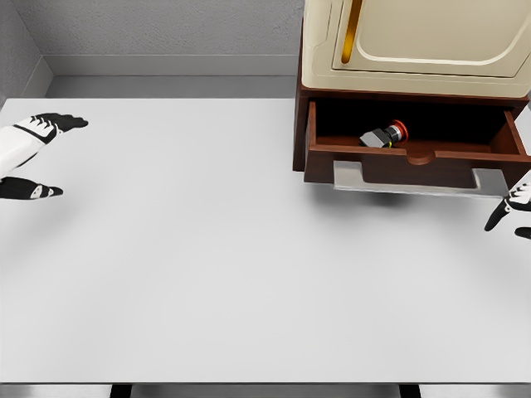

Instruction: Put the switch into the drawer with left arm, and close the drawer with right arm

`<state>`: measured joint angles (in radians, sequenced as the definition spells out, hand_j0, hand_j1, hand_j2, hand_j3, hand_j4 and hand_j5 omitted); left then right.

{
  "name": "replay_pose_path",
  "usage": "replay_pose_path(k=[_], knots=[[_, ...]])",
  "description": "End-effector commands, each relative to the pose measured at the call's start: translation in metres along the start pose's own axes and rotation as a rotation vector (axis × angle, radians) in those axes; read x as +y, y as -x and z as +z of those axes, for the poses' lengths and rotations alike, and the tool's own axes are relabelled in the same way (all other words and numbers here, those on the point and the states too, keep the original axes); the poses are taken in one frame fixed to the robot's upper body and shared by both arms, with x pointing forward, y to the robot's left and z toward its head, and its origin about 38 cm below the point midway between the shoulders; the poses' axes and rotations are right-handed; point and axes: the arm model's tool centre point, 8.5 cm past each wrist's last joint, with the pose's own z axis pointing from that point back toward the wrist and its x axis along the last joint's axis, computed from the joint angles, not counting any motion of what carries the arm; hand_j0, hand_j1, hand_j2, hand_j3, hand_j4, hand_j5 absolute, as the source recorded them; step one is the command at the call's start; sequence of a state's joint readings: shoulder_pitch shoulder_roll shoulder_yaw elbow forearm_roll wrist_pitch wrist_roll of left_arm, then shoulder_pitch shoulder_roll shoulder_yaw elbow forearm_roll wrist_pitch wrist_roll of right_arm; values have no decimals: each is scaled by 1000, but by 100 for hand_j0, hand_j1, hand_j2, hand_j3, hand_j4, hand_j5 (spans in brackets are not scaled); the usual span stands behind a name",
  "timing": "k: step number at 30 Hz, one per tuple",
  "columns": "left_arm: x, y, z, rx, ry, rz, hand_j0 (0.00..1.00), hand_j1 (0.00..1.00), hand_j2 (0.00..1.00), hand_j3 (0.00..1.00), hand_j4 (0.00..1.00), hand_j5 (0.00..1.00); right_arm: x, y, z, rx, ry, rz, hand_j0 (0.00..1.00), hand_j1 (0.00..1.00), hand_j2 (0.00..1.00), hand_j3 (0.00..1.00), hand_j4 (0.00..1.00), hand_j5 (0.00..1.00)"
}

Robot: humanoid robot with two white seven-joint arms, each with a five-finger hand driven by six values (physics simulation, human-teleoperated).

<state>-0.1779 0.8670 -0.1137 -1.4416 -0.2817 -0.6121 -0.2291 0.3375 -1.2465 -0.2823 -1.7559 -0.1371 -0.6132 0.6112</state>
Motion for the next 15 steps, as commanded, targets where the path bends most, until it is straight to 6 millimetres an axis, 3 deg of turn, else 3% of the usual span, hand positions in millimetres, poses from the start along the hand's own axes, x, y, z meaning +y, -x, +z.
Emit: replay_pose_path(k=[1,15], knots=[[1,0,0,0,-4,5,100,100,100,100,100,100,-3,-1,-1,-4,-11,3,58,58,58,58,58,58],[0,0,0,0,-2,6,100,100,100,100,100,100,-8,-2,-3,-5,-37,21,58,58,58,58,58,58]])
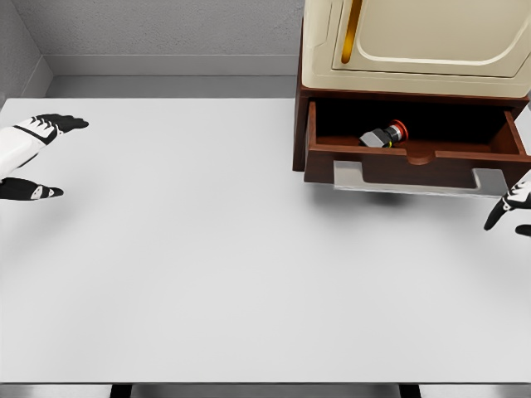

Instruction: Put the switch into the drawer with left arm, and close the drawer with right arm

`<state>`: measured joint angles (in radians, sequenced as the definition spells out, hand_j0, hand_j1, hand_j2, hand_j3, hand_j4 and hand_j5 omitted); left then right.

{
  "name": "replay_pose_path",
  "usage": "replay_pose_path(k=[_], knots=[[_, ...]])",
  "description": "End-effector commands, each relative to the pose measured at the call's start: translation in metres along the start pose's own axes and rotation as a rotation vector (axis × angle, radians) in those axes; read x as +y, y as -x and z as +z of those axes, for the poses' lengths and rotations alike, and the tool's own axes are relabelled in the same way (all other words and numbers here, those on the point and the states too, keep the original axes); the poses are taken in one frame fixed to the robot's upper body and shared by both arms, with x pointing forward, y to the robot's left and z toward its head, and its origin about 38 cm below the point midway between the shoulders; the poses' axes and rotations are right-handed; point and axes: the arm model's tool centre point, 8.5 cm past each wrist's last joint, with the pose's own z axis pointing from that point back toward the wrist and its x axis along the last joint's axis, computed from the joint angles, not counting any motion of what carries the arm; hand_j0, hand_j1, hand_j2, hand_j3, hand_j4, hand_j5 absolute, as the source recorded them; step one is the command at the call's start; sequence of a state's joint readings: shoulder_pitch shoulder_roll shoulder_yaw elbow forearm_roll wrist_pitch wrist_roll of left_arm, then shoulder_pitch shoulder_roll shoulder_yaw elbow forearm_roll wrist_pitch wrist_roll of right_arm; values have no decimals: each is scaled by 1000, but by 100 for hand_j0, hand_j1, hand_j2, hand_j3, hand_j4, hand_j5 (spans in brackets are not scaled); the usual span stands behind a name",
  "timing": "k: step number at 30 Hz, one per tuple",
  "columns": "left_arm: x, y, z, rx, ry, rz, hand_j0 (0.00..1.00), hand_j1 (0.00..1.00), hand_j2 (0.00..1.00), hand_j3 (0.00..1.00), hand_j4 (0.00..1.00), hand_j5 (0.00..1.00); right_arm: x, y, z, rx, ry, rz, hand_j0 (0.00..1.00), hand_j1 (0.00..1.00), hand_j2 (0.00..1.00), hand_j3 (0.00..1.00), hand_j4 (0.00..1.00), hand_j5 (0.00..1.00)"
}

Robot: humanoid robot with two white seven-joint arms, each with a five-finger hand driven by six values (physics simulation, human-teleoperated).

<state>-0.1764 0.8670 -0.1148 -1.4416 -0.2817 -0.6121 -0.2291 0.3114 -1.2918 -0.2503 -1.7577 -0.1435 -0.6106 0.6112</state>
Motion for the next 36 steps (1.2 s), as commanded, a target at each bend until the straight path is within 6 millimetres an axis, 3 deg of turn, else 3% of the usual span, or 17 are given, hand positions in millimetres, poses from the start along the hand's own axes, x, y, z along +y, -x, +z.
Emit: replay_pose_path(k=[1,19,26,36], knots=[[1,0,0,0,-4,5,100,100,100,100,100,100,0,0,0,-1,-2,0,58,58,58,58,58,58],[1,0,0,1,-5,4,100,100,100,100,100,100,-6,-1,-2,-8,20,12,57,57,57,57,57,57],[1,0,0,1,-5,4,100,100,100,100,100,100,-6,-4,-16,-44,10,16,57,57,57,57,57,57],[1,0,0,1,-5,4,100,100,100,100,100,100,-11,-3,-16,-41,22,30,57,57,57,57,57,57]])
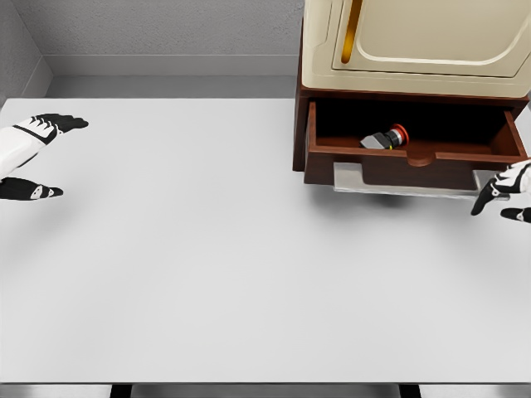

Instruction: Put the switch into the drawer with left arm, and close the drawer with right arm

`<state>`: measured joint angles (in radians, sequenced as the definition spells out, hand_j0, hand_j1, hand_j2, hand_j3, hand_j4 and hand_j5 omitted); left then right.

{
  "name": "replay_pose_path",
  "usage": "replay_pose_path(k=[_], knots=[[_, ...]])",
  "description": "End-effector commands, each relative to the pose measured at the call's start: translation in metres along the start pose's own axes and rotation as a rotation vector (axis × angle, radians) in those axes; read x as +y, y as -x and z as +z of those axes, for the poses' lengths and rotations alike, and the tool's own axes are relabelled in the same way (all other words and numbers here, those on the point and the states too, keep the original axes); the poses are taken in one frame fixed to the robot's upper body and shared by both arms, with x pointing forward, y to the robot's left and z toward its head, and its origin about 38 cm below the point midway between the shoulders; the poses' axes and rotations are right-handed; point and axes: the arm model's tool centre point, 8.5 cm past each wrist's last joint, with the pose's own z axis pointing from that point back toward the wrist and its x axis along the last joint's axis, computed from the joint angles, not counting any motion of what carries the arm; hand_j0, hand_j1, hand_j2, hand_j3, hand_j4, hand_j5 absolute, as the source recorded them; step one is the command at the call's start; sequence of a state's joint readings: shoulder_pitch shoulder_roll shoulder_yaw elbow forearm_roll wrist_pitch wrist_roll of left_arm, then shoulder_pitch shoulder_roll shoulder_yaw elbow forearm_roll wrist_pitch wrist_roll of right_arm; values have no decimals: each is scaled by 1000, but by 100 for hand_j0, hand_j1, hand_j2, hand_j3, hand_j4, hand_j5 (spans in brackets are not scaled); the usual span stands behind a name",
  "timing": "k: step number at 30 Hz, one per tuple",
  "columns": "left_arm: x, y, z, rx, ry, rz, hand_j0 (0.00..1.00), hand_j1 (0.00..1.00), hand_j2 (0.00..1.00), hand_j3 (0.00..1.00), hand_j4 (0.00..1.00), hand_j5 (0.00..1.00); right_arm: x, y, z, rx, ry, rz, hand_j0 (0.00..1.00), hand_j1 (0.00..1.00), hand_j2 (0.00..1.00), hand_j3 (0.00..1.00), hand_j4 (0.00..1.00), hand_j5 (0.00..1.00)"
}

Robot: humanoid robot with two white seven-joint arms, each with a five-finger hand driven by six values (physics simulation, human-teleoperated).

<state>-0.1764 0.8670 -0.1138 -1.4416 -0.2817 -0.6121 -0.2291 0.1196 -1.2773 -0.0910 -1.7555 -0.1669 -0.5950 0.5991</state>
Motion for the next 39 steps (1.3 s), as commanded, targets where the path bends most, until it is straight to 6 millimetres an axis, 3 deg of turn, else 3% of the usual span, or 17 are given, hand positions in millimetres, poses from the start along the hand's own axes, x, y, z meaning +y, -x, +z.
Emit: replay_pose_path(k=[1,3,7,9,11,14,16,21,23,28,32,36,39], knots=[[1,0,0,0,-4,5,100,100,100,100,100,100,4,2,0,7,-32,25,58,58,58,58,58,58],[1,1,0,1,-4,5,100,100,100,100,100,100,-16,7,7,32,16,57,60,60,60,60,60,60],[1,1,0,1,-4,5,100,100,100,100,100,100,-72,-6,21,29,168,176,68,68,68,68,68,68],[1,1,0,1,-4,5,100,100,100,100,100,100,-96,-13,41,49,263,230,77,77,77,77,77,77],[0,1,1,3,-1,6,100,100,100,100,100,100,-106,-18,52,51,327,251,90,90,90,90,90,90],[0,1,1,2,-2,7,100,100,100,100,100,100,-92,-17,62,60,375,223,98,98,98,98,98,98],[0,1,1,2,-2,7,100,100,100,100,100,100,-91,-14,91,124,441,220,100,100,100,100,100,100],[0,1,1,2,-2,7,100,100,100,100,100,100,-70,-13,96,129,493,179,100,100,100,100,100,100],[0,0,1,1,-2,7,100,100,100,100,100,100,-58,-9,93,137,449,148,100,100,100,100,100,100],[0,0,1,1,-2,7,100,100,100,100,100,100,-56,-9,87,128,424,142,100,100,100,100,100,100],[0,0,1,1,-1,5,100,100,100,100,100,100,-39,-4,64,101,300,96,99,99,99,99,99,99],[0,1,1,2,-2,7,100,100,100,100,100,100,-34,-3,65,107,294,87,87,87,87,87,87,87],[0,1,1,2,-2,7,100,100,100,100,100,100,-34,-3,77,138,323,90,86,86,86,86,86,86]])
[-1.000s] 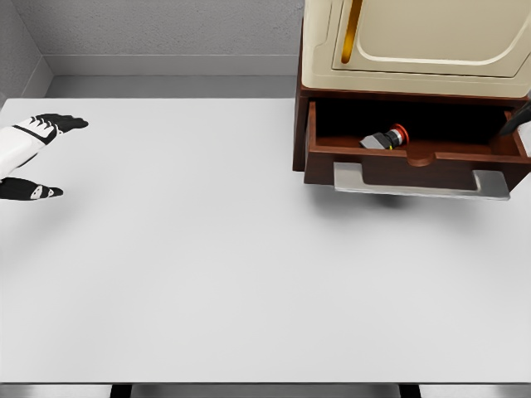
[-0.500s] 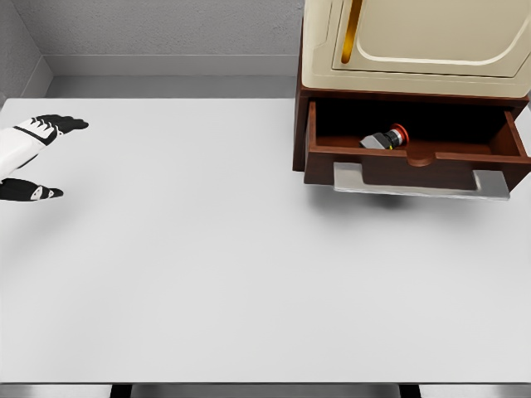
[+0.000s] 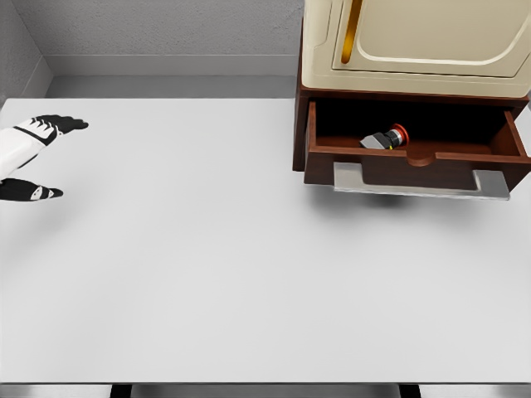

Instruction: Put the switch into the drawer with left arm, and close the drawer with right arm

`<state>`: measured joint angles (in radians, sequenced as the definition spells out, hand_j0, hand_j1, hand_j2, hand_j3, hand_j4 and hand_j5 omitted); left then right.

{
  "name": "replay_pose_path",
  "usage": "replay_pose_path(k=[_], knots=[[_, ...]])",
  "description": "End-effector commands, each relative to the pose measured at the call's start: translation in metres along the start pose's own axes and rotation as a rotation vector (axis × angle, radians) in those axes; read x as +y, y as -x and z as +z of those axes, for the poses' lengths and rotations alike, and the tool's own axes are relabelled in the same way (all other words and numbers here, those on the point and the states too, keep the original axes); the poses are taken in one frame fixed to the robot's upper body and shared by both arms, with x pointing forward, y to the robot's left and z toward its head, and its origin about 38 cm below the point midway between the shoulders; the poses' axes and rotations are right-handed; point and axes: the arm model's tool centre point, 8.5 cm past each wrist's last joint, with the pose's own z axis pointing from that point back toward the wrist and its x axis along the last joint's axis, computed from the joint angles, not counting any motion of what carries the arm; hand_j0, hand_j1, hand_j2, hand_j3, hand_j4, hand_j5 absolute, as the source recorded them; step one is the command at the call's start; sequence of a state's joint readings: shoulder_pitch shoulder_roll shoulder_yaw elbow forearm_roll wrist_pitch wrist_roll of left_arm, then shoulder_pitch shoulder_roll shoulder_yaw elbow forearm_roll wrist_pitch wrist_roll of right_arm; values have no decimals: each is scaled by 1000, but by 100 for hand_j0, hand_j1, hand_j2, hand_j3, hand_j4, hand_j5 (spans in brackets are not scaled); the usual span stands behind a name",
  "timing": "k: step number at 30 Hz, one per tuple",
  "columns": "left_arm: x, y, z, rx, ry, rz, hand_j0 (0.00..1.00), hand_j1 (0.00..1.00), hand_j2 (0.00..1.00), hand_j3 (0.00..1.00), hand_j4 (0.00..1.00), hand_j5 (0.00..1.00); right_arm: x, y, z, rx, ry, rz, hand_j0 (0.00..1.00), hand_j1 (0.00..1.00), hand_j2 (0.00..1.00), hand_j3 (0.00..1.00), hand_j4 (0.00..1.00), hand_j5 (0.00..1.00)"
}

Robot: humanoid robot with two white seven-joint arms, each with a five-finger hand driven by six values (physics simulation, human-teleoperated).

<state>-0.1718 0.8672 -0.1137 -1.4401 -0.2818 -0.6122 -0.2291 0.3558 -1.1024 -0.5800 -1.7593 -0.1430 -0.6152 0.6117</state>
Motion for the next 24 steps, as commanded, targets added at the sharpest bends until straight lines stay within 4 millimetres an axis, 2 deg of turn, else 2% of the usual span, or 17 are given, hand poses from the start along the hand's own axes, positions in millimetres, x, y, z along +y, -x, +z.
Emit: replay_pose_path(k=[1,3,6,9,11,14,16,18,19,22,24], knots=[[1,0,0,0,-4,5,100,100,100,100,100,100,-14,0,12,26,60,22,86,86,86,86,86,86],[1,0,0,0,-4,5,100,100,100,100,100,100,3,4,24,62,47,-15,86,86,86,86,86,86],[1,0,0,0,-4,5,100,100,100,100,100,100,9,5,33,86,62,-30,85,85,85,85,85,85],[1,0,0,1,-4,4,100,100,100,100,100,100,26,7,41,112,42,-68,85,85,85,85,85,85],[1,1,0,2,-4,6,100,100,100,100,100,100,51,8,48,140,-7,-116,85,85,85,85,85,85],[1,1,1,2,-3,4,100,100,100,100,100,100,68,8,50,148,-48,-153,80,80,80,80,80,80],[2,1,0,2,-5,3,100,100,100,100,100,100,92,6,39,123,-113,-193,73,73,73,73,73,73],[1,1,0,2,-3,4,100,100,100,100,100,100,108,3,24,87,-168,-213,60,60,60,60,60,60],[2,1,0,2,-4,2,100,100,100,100,100,100,104,1,7,41,-216,-189,52,52,52,52,52,52],[1,1,0,2,-3,4,100,100,100,100,100,100,117,-8,-28,-58,-268,-199,48,48,48,48,48,48],[1,1,0,2,-3,4,100,100,100,100,100,100,120,-9,-30,-62,-276,-198,48,48,48,48,48,48]])
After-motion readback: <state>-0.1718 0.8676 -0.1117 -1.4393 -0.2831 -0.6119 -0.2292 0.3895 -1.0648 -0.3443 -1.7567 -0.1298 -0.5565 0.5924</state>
